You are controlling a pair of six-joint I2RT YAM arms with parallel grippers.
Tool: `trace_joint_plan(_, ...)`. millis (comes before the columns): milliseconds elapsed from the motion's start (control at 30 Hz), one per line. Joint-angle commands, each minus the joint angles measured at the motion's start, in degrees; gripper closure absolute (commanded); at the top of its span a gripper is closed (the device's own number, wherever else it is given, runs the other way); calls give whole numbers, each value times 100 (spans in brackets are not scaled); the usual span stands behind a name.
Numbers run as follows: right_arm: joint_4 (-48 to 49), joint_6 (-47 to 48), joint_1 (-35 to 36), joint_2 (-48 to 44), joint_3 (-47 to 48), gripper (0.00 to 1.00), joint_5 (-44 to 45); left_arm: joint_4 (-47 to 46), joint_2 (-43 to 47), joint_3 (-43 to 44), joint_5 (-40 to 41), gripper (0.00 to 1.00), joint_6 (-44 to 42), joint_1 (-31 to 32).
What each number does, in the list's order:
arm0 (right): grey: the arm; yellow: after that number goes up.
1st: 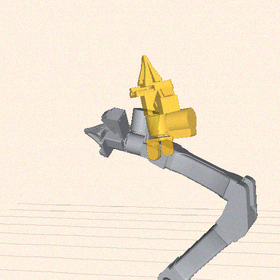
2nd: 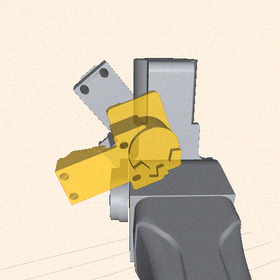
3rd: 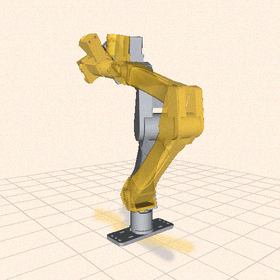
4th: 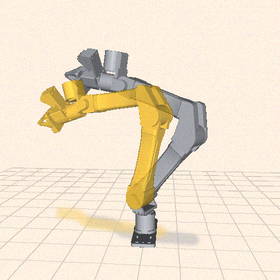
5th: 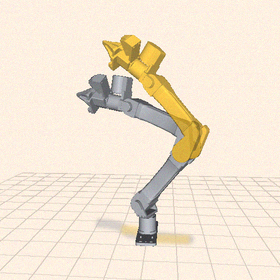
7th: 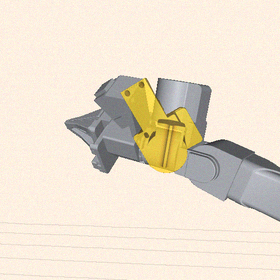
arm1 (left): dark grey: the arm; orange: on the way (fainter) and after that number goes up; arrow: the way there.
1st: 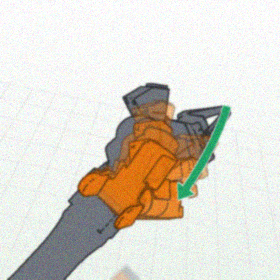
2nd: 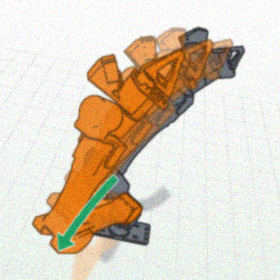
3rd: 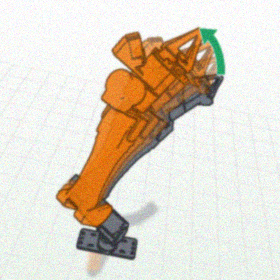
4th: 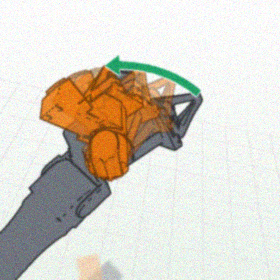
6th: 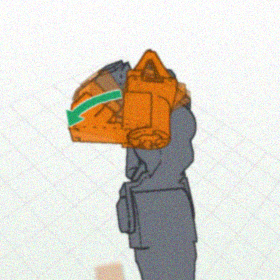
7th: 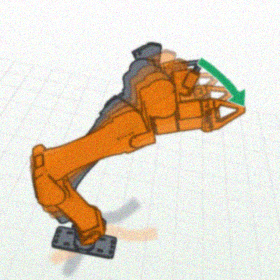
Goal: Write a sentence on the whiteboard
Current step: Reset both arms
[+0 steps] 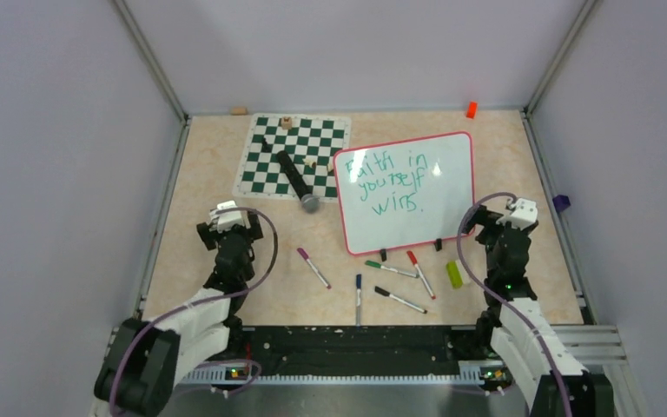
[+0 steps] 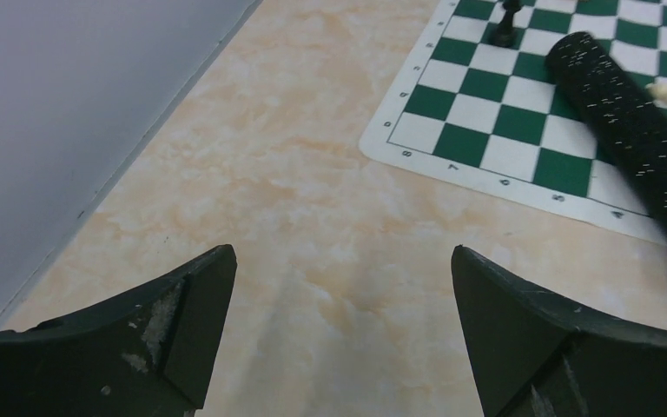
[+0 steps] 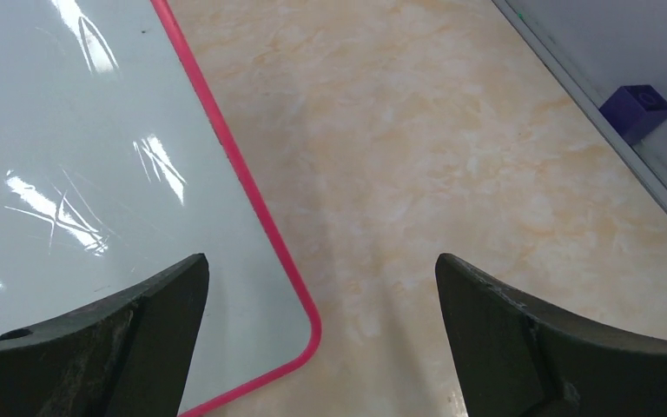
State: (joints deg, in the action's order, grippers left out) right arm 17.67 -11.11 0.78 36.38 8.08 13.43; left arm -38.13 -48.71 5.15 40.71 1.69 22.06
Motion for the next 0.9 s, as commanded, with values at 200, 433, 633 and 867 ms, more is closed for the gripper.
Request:
trace_joint_plan(200,4024,431,-48,2472,-316,1,174,-2072,-2388,755,-2015,3,-369,-1289)
trace_joint_plan(433,4717,697,10,3703,7,4,-150,-3098,-3406,711,-2518,4,-207,-1939)
trace_joint_plan(633,5265,939,258,4694,256,13,148,-2380,-3558,1166,-2981,8,-23,-2167)
trace_joint_plan(867,5306,909,345,4729,214,1,442,-2454,-3553,1138,-2976,1,-20,-2171)
